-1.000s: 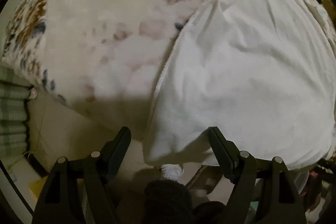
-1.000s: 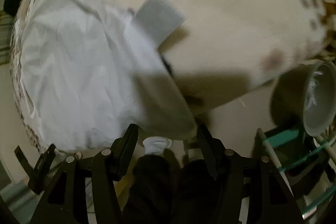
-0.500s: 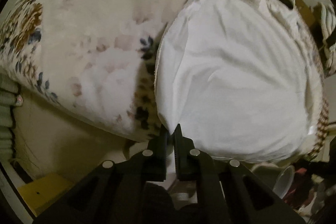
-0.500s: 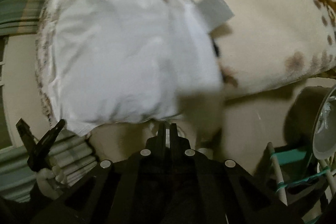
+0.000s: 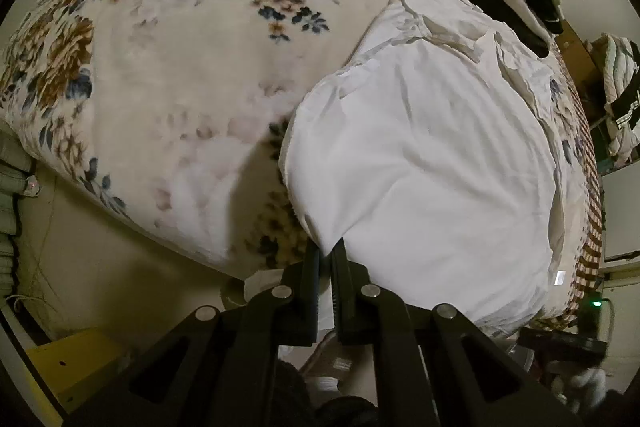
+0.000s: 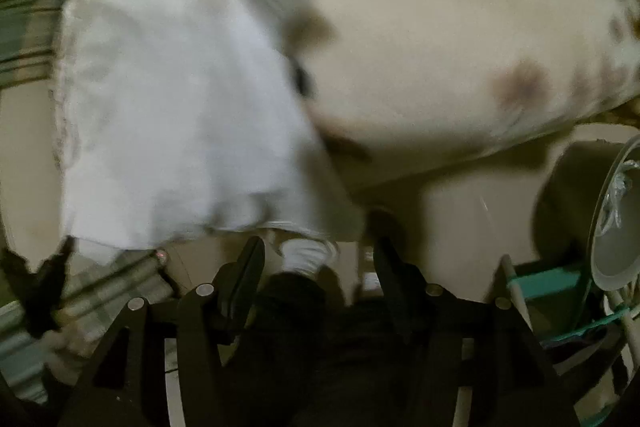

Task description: Fold small clothes

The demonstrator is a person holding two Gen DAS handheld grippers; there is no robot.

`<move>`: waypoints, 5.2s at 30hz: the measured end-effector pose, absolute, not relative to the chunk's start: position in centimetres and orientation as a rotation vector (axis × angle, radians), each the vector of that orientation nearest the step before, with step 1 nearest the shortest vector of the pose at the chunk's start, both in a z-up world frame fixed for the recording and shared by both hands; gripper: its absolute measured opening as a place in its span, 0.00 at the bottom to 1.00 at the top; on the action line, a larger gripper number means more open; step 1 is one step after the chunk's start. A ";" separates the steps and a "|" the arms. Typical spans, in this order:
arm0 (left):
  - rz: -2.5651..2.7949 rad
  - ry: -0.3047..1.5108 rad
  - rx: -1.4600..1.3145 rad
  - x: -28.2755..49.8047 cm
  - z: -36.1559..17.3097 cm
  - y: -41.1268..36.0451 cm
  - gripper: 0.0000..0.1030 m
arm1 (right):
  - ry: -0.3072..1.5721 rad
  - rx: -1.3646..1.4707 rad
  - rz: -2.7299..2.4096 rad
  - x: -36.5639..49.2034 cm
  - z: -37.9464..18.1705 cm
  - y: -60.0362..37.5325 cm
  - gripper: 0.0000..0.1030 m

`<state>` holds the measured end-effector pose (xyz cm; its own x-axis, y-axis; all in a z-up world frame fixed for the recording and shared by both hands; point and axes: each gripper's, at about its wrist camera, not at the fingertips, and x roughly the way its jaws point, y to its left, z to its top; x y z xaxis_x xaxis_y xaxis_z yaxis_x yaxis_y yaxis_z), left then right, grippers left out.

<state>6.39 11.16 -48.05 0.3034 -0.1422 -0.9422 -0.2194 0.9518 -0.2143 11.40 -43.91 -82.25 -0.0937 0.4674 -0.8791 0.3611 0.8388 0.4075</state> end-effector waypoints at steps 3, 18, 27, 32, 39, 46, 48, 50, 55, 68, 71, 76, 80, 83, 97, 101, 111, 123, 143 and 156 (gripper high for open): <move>0.051 1.275 -0.326 6.0 -48.2 11.0 0.03 | 1.675 0.707 0.146 11.2 -84.2 -43.7 0.58; 0.072 1.236 -0.385 6.8 -42.8 11.1 0.03 | 1.449 0.871 0.287 11.5 -70.9 -42.2 0.04; 0.064 1.148 -0.436 12.5 -37.4 11.4 0.03 | 1.294 1.046 0.297 17.0 -63.5 -45.9 0.04; 0.035 1.100 -0.429 16.9 -35.6 11.2 0.03 | 1.251 1.047 0.348 20.6 -59.4 -45.6 0.04; -0.002 1.043 -0.440 27.1 -34.9 11.3 0.03 | 1.205 0.979 0.321 31.5 -58.0 -44.8 0.04; -0.030 1.014 -0.362 41.8 -36.6 10.1 0.03 | 1.158 0.887 0.211 47.1 -59.1 -45.0 0.04; -0.035 1.033 -0.331 46.2 -38.4 9.3 0.03 | 1.153 0.871 0.172 51.4 -60.1 -45.2 0.04; -0.027 1.050 -0.306 49.2 -40.0 8.7 0.03 | 1.145 0.860 0.127 55.6 -61.5 -45.5 0.04; -0.013 1.143 -0.282 55.4 -45.2 7.6 0.04 | 1.193 0.838 0.049 61.4 -65.9 -45.5 0.04; 0.103 1.165 -0.475 41.9 -44.0 13.8 0.86 | 1.195 0.840 -0.092 48.8 -64.7 -42.9 0.81; 0.167 1.268 -0.617 37.0 -47.6 14.8 0.86 | 1.224 0.937 -0.130 44.3 -66.9 -41.9 0.81; 0.193 1.292 -0.906 33.5 -52.1 14.5 0.86 | 1.223 1.131 -0.093 41.1 -72.4 -40.3 0.81; 0.214 1.267 -0.970 34.4 -53.3 13.4 0.84 | 1.163 1.219 -0.046 41.9 -75.1 -39.8 0.81; 0.216 1.261 -0.890 35.8 -53.4 12.0 0.63 | 1.100 1.256 -0.053 42.4 -75.7 -39.6 0.71; 0.124 1.185 -0.676 31.2 -47.4 11.2 0.03 | 1.105 1.259 -0.108 37.1 -72.9 -39.9 0.06; 0.125 1.266 -0.637 26.6 -47.0 11.7 0.03 | 1.208 1.208 -0.109 30.8 -71.2 -39.7 0.06; 0.181 1.435 -0.689 22.8 -49.7 14.2 0.22 | 1.432 1.110 -0.220 23.6 -72.8 -42.6 0.30; 0.034 1.429 -0.411 33.3 -49.3 8.1 0.37 | 1.368 0.666 -0.058 38.6 -67.1 -39.1 0.38; 0.086 1.228 -0.297 44.3 -45.8 9.7 0.37 | 1.194 0.563 -0.098 52.4 -66.1 -39.5 0.42; 0.100 1.336 -0.232 46.8 -52.7 6.1 0.37 | 1.253 0.456 -0.123 54.7 -70.9 -38.8 0.44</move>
